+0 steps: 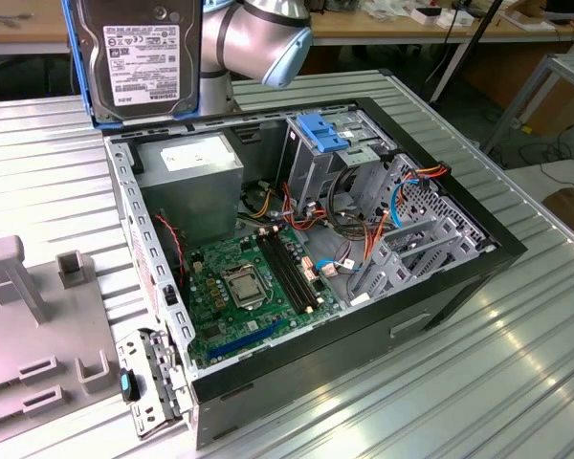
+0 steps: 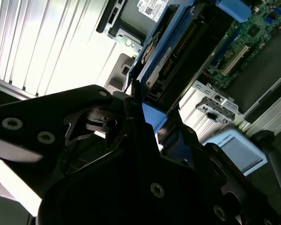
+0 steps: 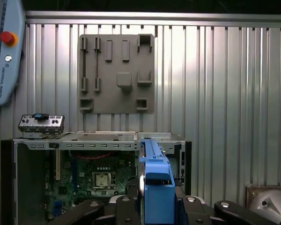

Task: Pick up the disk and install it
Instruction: 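Pick up the disk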

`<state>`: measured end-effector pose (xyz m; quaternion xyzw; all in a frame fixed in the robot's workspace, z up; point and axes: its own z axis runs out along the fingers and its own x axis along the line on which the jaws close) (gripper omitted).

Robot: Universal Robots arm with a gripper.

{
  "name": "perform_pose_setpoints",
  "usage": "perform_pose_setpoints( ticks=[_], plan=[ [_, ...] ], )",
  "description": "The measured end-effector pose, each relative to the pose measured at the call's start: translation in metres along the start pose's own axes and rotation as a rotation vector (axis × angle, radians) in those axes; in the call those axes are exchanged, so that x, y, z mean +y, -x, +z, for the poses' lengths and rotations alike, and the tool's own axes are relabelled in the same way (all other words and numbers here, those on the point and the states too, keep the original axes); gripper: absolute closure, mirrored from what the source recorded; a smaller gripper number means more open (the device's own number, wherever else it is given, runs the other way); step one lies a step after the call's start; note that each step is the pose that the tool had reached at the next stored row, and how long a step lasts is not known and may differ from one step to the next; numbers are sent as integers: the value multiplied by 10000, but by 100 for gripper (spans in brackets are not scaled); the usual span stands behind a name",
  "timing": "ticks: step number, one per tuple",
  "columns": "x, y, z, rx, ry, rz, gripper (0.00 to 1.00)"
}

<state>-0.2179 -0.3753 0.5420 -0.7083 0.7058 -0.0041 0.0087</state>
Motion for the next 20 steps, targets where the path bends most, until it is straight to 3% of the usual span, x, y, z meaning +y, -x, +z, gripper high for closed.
perform_pose_setpoints(
  ticks=[4, 11, 16, 20],
  plan=[
    [-48, -10, 7, 0, -30, 39, 63],
    [-82, -127, 33, -1, -34, 97, 63],
    [-267, -129, 45, 1, -32, 97, 63],
    [-486, -129, 59, 0, -33, 98, 63]
  ],
)
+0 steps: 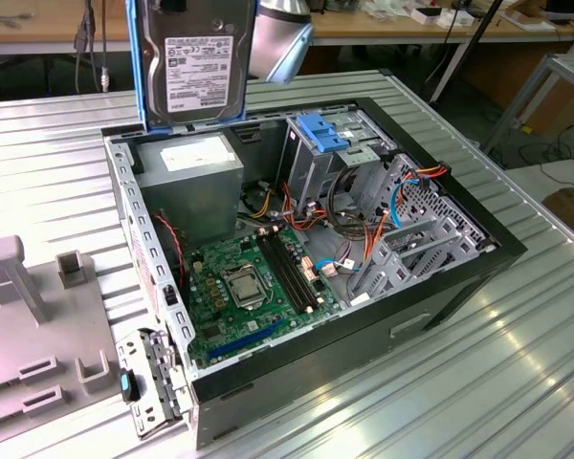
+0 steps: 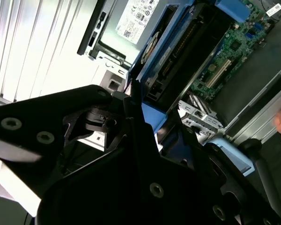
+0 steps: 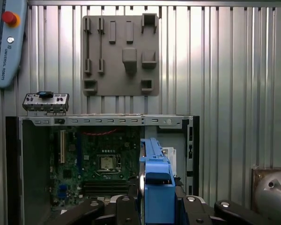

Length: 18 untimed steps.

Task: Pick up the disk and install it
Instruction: 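Pick up the disk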

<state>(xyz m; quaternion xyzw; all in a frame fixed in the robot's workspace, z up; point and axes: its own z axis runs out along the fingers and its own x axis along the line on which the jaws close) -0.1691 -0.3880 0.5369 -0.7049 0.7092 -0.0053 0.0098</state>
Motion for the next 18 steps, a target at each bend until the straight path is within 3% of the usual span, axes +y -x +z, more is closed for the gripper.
perform_pose_setpoints(
  ticks=[8, 10, 11, 12, 14, 17, 18],
  plan=[
    [-322, 2, 24, 0, 0, 0, 63],
    [-422, 2, 30, 1, 1, 1, 63],
    [-516, 3, 36, 1, 1, 1, 63],
    [-552, 4, 40, 0, 1, 2, 63],
    [-602, -6, 49, -1, -1, 1, 63],
    [-613, -83, 62, 2, -1, 2, 63],
    [-614, -141, 73, 0, -3, 2, 63]
  ],
)
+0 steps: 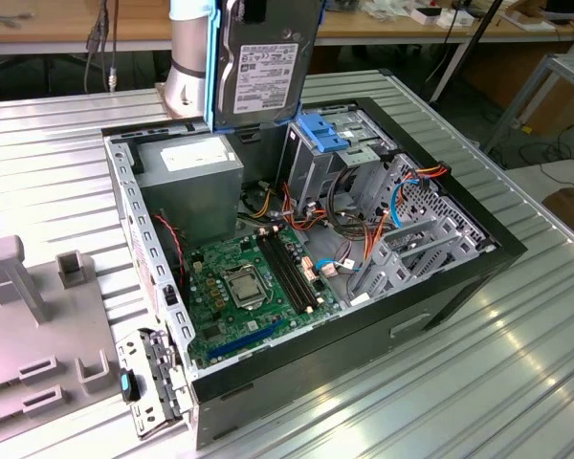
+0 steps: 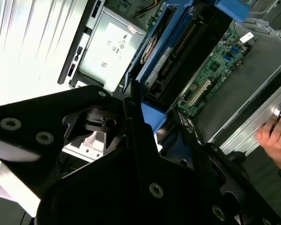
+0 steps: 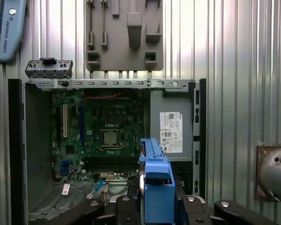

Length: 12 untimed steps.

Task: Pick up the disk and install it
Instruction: 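Pick up the disk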

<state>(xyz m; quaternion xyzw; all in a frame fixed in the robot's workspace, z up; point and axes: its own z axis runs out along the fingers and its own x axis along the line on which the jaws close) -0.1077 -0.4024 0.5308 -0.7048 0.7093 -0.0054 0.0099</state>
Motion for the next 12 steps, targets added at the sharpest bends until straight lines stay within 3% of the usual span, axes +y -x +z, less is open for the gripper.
perform_pose_setpoints(
  ticks=[2, 5, 7, 12],
  plan=[
    [0, -123, 24, 0, -1, 3, 63],
    [-1, -210, 41, 2, -4, 6, 63],
    [-20, -233, 50, -2, -6, 6, 63],
    [-203, -234, 67, 1, -5, 6, 63]
  ],
)
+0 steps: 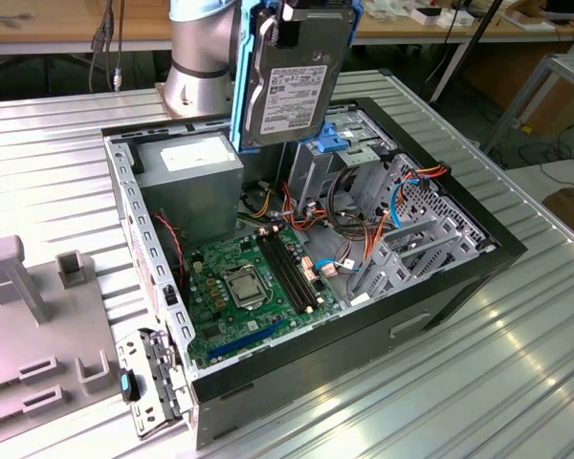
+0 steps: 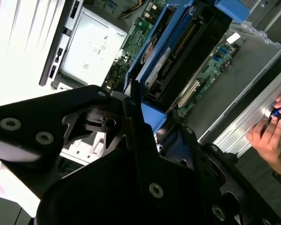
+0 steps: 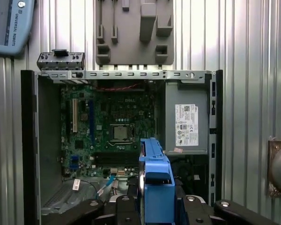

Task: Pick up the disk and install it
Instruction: 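Pick up the disk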

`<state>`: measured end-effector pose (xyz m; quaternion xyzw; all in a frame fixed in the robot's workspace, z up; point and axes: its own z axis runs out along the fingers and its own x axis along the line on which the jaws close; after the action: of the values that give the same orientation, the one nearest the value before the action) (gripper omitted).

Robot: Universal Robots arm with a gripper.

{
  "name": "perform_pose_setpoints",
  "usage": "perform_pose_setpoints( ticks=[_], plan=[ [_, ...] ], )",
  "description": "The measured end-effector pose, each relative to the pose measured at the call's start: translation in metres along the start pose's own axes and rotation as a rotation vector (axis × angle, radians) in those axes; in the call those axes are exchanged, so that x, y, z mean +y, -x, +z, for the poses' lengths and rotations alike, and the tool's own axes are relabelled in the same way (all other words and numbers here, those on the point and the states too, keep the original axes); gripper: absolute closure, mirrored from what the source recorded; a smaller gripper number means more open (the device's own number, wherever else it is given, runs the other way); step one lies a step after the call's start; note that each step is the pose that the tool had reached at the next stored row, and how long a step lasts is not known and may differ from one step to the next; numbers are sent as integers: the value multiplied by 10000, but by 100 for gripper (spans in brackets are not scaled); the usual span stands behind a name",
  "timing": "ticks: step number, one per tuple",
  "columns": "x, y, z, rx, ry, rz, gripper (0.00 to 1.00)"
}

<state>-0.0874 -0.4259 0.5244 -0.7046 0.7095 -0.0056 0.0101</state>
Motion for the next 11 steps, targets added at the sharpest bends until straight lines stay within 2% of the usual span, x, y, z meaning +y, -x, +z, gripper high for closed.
perform_pose_setpoints(
  ticks=[2, 7, 11],
  plan=[
    [-16, -19, 14, 3, -1, 10, 63],
    [-19, -169, 80, 2, -17, 33, 63],
    [-66, -200, 114, 1, -18, 38, 63]
  ],
)
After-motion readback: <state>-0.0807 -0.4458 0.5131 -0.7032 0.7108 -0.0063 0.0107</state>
